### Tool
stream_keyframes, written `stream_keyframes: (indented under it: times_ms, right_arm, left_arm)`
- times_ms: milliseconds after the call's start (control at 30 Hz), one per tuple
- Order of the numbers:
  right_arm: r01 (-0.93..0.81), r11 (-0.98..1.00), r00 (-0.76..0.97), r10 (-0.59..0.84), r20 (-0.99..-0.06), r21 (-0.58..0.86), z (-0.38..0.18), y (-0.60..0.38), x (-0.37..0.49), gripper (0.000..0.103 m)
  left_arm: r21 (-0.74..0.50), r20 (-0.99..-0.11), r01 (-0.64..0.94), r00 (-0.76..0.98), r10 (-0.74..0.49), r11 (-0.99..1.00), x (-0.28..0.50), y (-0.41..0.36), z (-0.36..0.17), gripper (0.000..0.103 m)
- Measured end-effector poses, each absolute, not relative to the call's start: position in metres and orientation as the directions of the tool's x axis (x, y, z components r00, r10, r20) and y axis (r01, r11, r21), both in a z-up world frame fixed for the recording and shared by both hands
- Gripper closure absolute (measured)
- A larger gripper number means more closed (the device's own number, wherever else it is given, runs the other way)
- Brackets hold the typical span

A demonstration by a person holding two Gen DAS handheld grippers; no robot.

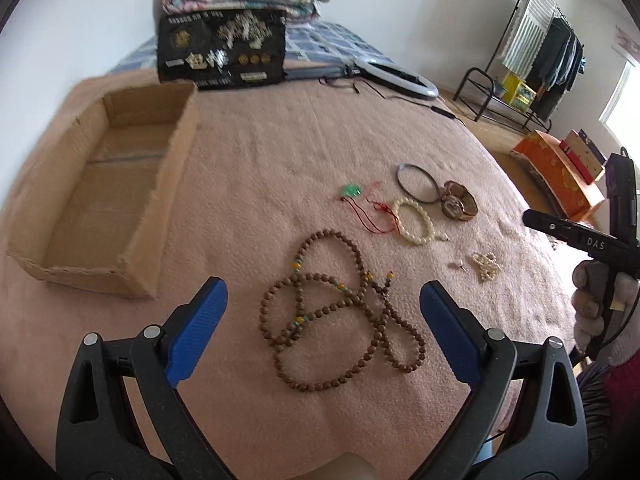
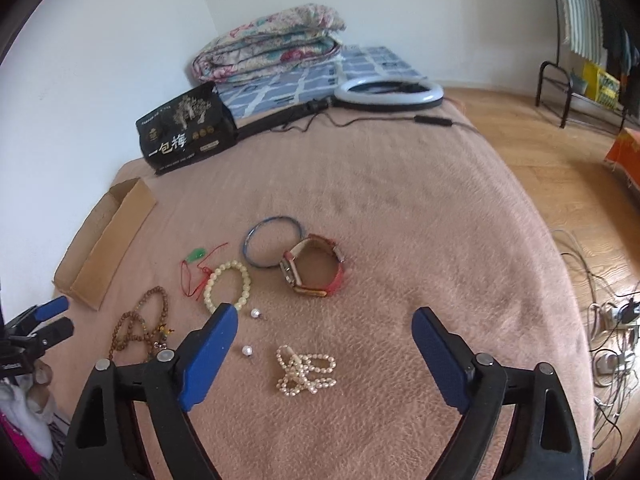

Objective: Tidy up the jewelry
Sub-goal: 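Close the left tool on the brown bead necklace while the right tool grasps a pearl earring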

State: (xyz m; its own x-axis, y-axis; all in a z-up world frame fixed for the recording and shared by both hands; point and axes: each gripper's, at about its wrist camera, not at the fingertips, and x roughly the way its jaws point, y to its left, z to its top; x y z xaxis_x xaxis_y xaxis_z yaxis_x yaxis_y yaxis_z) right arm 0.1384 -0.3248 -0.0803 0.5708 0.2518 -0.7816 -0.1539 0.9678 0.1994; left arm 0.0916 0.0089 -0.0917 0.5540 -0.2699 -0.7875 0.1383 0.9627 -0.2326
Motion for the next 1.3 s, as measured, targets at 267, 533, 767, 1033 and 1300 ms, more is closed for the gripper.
stream_keyframes:
  times_ms: [267,533,767,1033,1300]
  right_arm:
    - [-0.283,0.934,0.478,0.333,-0.813,0.217,-0.1,-0.293,0.144,0.026]
    - [-0.314,0.917,0.427,0.368,-0.826,0.246,-0.112,-0.281,0.149,0.039]
    - [-0.321,0.911,0.416,0.38,-0.826,0.257,-0.113,-0.28,0.149,0.044]
    - [-0.324,0.907,0.407,0.392,-0.825,0.271,-0.115,-0.281,0.152,0.052]
    - [-0.394,0.89,0.383,0.387,-0.838,0.231,-0.12,-0.264,0.148,0.061]
  left_arm:
    - [-0.306,-0.823,0.081,0.478,-0.306,0.949,0.117,0.019,-0.121,0.01]
    - [-0.28,-0.848,0.06,0.453,-0.276,0.958,0.131,0.019,-0.137,0.01]
    - [-0.306,-0.87,0.016,0.401,-0.286,0.952,0.144,0.023,-0.154,0.01]
    - [-0.346,-0.865,0.047,0.372,-0.338,0.937,0.147,0.006,-0.158,0.01]
    - [-0.238,-0.884,0.167,0.37,-0.285,0.957,0.134,-0.034,-0.156,0.01]
